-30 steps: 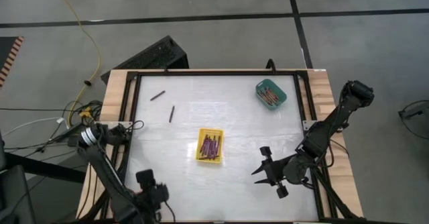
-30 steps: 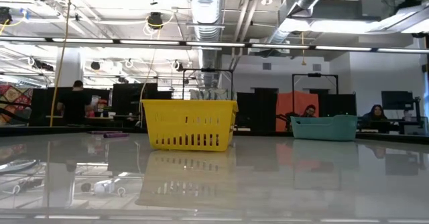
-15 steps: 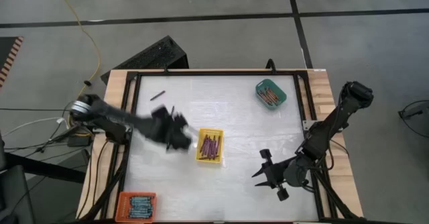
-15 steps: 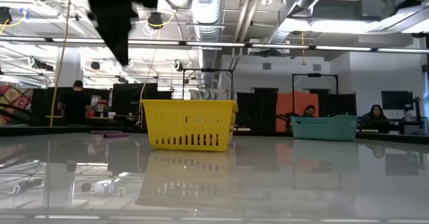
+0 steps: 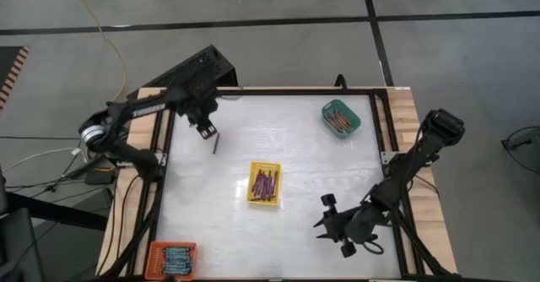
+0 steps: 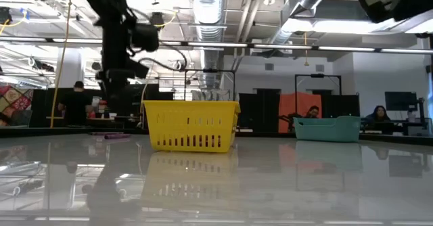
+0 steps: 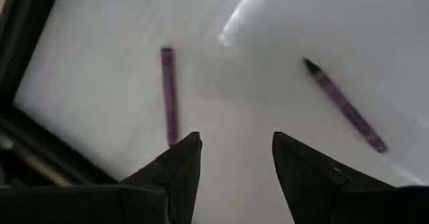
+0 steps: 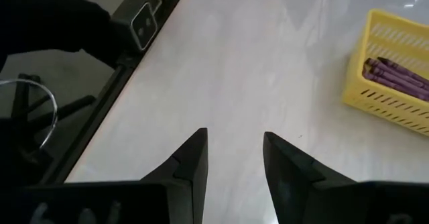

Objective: Sort crayons
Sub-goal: Put the violet crayon into the yellow basket

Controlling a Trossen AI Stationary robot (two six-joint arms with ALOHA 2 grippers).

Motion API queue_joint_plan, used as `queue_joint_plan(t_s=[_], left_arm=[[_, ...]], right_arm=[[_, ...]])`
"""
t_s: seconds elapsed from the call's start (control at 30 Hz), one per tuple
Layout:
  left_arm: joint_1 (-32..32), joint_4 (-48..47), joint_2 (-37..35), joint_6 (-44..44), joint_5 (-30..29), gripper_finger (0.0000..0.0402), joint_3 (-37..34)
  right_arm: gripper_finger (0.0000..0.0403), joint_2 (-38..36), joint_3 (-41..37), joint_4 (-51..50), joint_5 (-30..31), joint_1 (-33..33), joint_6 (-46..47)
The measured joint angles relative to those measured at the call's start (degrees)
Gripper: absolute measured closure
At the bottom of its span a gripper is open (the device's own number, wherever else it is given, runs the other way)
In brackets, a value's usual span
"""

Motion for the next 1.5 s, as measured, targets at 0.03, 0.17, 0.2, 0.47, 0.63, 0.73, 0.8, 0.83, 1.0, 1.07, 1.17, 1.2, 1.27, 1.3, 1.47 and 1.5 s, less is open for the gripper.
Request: queue_joint_plan(t_s=[0.03,0.17,0.2,0.47,0.63,0.73,0.8,0.83,1.0,1.07,1.17,1.2,1.27,1.3,1.47,1.5], left_arm=[[1.84,0.38,1.42,2.40,1.08,0.0228,0.56],[7.44,-0.53,8.25,9.54,1.39,0.0228,2.75],[8.63,-0.52,9.85,10.59,2.09,0.0228,3.36],[14.25,-1.75,19.93,13.83,4.56,0.0228,9.24],[15.75,-1.82,23.13,14.67,4.51,0.0228,12.40],[16.44,-2.33,25.59,14.82,5.28,0.0231,13.95],[16.63,-3.53,27.60,14.95,6.41,0.0240,14.87],[16.61,-4.23,28.59,15.31,6.58,0.0249,15.40],[16.26,-7.81,30.88,15.97,6.17,0.0323,18.87],[15.95,-8.42,30.93,15.97,6.45,0.0363,19.55],[15.18,-8.89,30.91,15.94,6.68,0.0393,19.85],[15.05,-9.27,30.91,15.96,6.94,0.0393,19.89],[14.47,-9.99,30.91,15.89,6.66,0.0396,19.90],[14.21,-10.12,30.90,15.66,6.58,0.0399,19.90],[12.35,-11.27,29.99,13.68,6.57,0.0401,19.90],[11.86,-11.36,29.51,13.36,6.56,0.0401,19.90]], right_arm=[[0.0265,-0.09,0.00,0.24,-0.02,-0.35,-0.01],[0.0265,-0.40,0.00,0.70,-0.13,-2.14,-0.02],[0.0265,-0.40,0.00,0.68,-0.21,-2.59,-0.02],[0.0265,-0.40,0.00,0.83,-1.95,-5.24,-0.10],[0.0265,-0.42,0.00,0.83,-4.42,-7.18,-0.34],[0.0265,-0.42,0.00,0.83,-4.90,-7.99,-0.60],[0.0265,-0.42,0.00,0.83,-5.02,-8.32,-0.70],[0.0265,-0.42,0.00,0.83,-5.16,-8.43,-0.71],[0.0265,-0.42,0.00,0.75,-6.21,-8.61,-0.76],[0.0265,-0.42,0.00,0.72,-6.39,-8.61,-0.74],[0.0265,-0.42,0.00,0.70,-6.39,-8.61,-0.63],[0.0265,-0.42,0.00,0.70,-6.39,-8.61,-0.63],[0.0265,-0.42,0.00,0.58,-6.38,-8.58,-0.61],[0.0265,-0.42,0.00,0.54,-6.37,-8.53,-0.61],[0.0265,-0.42,0.00,0.31,-6.53,-8.45,-0.19],[0.0265,-0.42,0.00,0.20,-6.86,-8.41,-0.12]])
